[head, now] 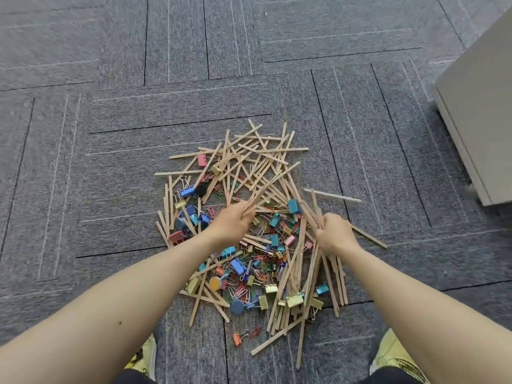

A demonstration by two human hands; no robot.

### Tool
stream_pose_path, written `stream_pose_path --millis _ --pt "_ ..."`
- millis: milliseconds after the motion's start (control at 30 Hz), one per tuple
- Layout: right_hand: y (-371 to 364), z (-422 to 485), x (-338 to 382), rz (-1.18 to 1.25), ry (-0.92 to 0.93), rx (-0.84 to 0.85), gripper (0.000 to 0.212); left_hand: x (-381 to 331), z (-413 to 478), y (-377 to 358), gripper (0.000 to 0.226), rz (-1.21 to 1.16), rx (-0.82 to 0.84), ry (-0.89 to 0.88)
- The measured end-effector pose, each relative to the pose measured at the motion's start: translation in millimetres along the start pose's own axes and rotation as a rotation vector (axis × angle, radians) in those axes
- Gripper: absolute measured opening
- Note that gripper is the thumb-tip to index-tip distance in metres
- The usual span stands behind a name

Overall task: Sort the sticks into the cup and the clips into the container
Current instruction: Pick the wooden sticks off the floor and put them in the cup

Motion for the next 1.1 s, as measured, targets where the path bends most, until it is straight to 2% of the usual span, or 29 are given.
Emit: stream_pose_path --millis 33,167,233,333,500,600,667,800,933,1100 --pt "-1 0 2 0.042 0.007 0.012 0.003 4 0 -3 0.025 -0.048 0.037 0.042" --pt "-10 0 8 0.211 0.02 0.099 0.015 17 1 -7 0.034 -0.16 0.096 0.146" --pt "-12 0 8 0.295 0.007 0.085 0.013 20 0 -8 0.036 -0.181 0.118 0.185" --pt "-8 -2 8 0.436 -0.016 0.036 0.014 22 1 -9 0.052 -0.182 0.108 0.215" --pt "1 1 7 0.432 0.036 -0.005 0.02 19 7 -11 0.041 -0.315 0.139 0.19" --pt "6 3 3 0.43 0.044 -0.049 0.034 14 12 -3 0.029 -0.363 0.092 0.172" --pt "9 4 4 0.477 0.045 -0.065 0.034 11 17 4 0.022 -0.403 0.054 0.164" --pt "21 12 11 0.386 0.096 -0.107 0.022 6 31 29 0.019 -0.301 -0.119 0.128" --pt "33 24 18 0.202 0.151 -0.099 0.025 1 43 53 0.023 -0.181 -0.223 0.114" --pt "45 42 14 0.007 0.133 -0.101 0.022 -11 56 79 0.023 -0.049 -0.325 0.087"
Point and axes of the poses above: each hand's wrist, its own z-axis towards the middle knuckle, its own y-axis out of the back of the hand, x = y × z, the point moved 8 cm from there along z, towards the middle knuckle, and after that the axes turned 14 degrees about y, right-handed, at the moved point
